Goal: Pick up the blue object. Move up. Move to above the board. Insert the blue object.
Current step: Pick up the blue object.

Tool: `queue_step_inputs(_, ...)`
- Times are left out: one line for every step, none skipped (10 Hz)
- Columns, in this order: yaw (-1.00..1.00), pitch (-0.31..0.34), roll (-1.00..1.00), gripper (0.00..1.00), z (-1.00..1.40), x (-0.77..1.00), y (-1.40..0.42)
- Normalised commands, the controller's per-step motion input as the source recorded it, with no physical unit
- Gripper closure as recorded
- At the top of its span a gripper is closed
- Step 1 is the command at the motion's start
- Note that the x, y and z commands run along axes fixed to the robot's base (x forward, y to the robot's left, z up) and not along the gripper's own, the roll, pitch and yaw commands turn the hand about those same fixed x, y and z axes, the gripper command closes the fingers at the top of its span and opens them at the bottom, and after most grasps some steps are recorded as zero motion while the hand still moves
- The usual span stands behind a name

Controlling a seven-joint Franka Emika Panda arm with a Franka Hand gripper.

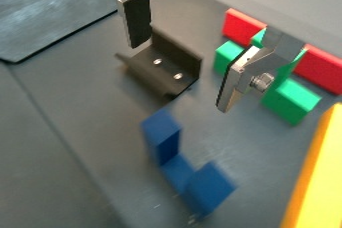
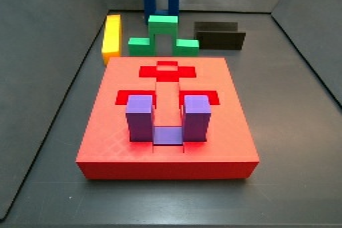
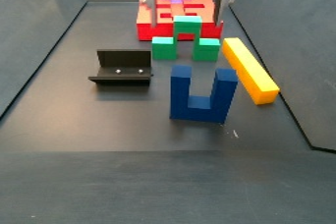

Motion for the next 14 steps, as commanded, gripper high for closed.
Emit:
queue_step_inputs(-0.04, 0.024, 0.04, 0.0, -0.13, 0.39, 0.07)
queue_step_inputs(-0.09, 0.041, 0.0, 0.0, 0.0, 0.35, 0.0)
queue_step_inputs(-0.07, 0.0, 0.0, 0.0, 0.0, 0.17, 0.0)
queue_step_inputs(-0.02, -0.079, 0.1, 0.0, -0.41, 0.03, 0.0)
queue_step_inputs(0.0, -0.134, 0.16, 0.0, -0.63, 0.0, 0.01)
queue_step_inputs(0.0, -0.149, 0.18, 0.0, -0.63, -0.05, 0.01)
queue_step_inputs(0.0, -0.149, 0.11, 0.0, -0.56, -0.03, 0.04)
queue_step_inputs(0.0, -0.137, 0.15, 0.0, -0.57, -0.05, 0.02)
queue_step_inputs(0.0, -0.14, 0.11, 0.0, -0.54, -0.04, 0.03)
queue_step_inputs(-0.01, -0.131, 0.09, 0.0, -0.5, -0.03, 0.0)
queue_step_inputs(-0.02, -0.101, 0.05, 0.0, -0.37, -0.02, 0.0)
queue_step_inputs(-0.01, -0.067, 0.01, 0.0, -0.32, 0.0, 0.0)
queue_step_inputs(-0.01, -0.04, 0.0, 0.0, -0.28, 0.0, 0.0)
queue_step_inputs(0.0, -0.04, 0.01, 0.0, -0.49, 0.18, 0.08)
